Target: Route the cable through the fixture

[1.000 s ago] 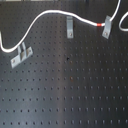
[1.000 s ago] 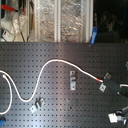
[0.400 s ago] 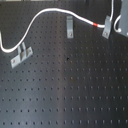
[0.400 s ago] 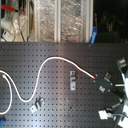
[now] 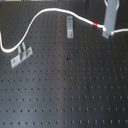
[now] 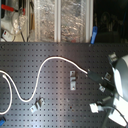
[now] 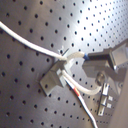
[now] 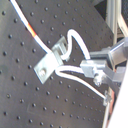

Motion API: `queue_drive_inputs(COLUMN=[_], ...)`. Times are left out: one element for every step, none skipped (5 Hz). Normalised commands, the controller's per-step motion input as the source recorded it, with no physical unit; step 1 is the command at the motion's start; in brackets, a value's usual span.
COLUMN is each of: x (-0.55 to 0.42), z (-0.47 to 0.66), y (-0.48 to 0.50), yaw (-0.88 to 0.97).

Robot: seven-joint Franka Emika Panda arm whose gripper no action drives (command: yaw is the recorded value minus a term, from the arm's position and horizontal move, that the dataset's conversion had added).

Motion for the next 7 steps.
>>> queue_drive_inputs(x=[-0.576, -0.343, -0.39, -0.388, -0.151, 0.09, 0.28], z=[-0.02, -0.28, -0.28, -0.15, 0.0, 0.07, 0.13], y=[-0.291, -0.117, -0.146, -0.161, -0.016, 0.2, 0.135], yaw=[0.0, 0.0, -0.06, -0.2, -0.27, 0.0, 0.0])
